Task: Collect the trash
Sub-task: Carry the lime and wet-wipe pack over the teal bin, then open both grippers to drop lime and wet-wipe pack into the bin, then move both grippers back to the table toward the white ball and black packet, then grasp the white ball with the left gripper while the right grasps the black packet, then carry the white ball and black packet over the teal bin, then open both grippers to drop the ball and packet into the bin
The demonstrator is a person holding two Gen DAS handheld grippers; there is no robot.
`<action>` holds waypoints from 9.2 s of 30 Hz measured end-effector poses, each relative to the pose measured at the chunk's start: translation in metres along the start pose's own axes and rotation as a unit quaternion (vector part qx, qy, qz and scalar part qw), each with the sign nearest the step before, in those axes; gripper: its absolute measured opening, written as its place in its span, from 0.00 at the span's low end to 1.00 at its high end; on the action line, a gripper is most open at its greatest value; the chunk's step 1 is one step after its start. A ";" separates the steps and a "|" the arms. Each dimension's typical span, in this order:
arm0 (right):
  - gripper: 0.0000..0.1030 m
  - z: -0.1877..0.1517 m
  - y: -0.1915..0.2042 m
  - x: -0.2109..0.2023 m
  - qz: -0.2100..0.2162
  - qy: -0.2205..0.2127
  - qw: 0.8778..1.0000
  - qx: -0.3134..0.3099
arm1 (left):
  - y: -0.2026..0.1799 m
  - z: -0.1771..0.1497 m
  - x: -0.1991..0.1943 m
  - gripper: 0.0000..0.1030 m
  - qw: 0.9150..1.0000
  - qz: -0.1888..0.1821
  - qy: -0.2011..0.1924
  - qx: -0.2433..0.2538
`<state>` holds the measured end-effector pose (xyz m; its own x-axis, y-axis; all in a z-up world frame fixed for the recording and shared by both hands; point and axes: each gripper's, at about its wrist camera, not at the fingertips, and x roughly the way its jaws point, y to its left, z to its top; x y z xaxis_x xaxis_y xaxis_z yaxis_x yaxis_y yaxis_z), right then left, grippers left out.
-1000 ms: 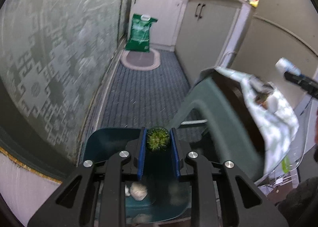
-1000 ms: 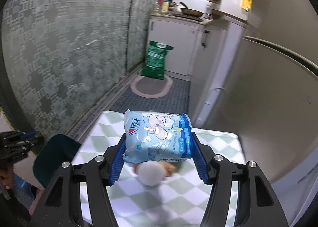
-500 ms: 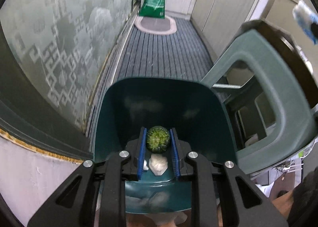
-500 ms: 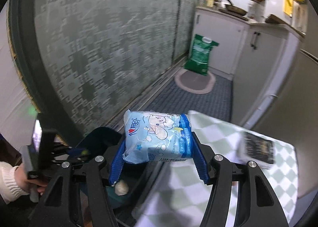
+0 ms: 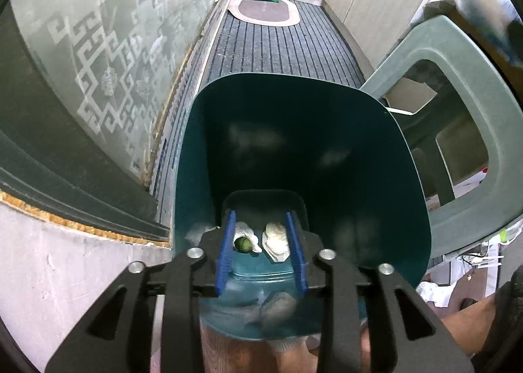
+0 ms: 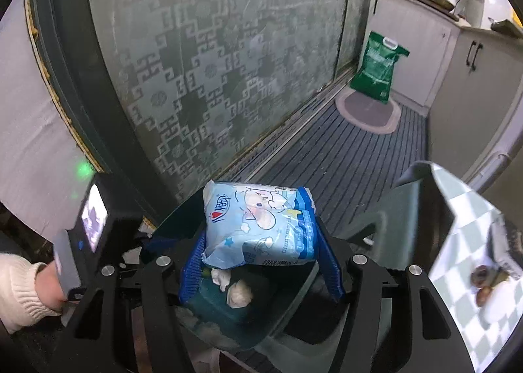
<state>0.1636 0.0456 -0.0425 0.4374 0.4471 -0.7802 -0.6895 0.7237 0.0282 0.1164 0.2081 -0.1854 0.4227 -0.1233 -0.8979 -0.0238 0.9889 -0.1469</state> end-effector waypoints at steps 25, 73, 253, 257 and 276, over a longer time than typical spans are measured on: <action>0.60 -0.038 0.022 0.085 0.020 0.093 0.995 -0.011 | -0.008 0.015 -0.113 0.23 0.989 -0.009 -0.150 -0.017; 0.59 -0.008 -0.037 -0.085 0.010 -0.092 0.996 0.019 | -0.124 0.054 -0.262 0.43 0.938 -0.078 -0.337 0.013; 0.73 0.002 0.019 0.085 0.055 0.131 0.990 0.010 | -0.012 0.029 -0.152 0.26 0.984 -0.033 -0.173 -0.032; 0.73 -0.007 0.020 0.099 0.054 0.148 0.987 0.012 | -0.013 0.030 -0.159 0.23 0.982 -0.037 -0.183 -0.034; 0.83 -0.049 0.023 0.133 0.032 0.202 0.979 -0.015 | -0.040 0.034 -0.207 0.23 0.968 -0.056 -0.243 -0.015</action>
<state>0.1776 0.0962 -0.1756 0.1331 0.2421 -0.9611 -0.7272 0.6828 0.0713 0.0605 0.1967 0.0204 0.8009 -0.1686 -0.5746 0.0244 0.9679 -0.2500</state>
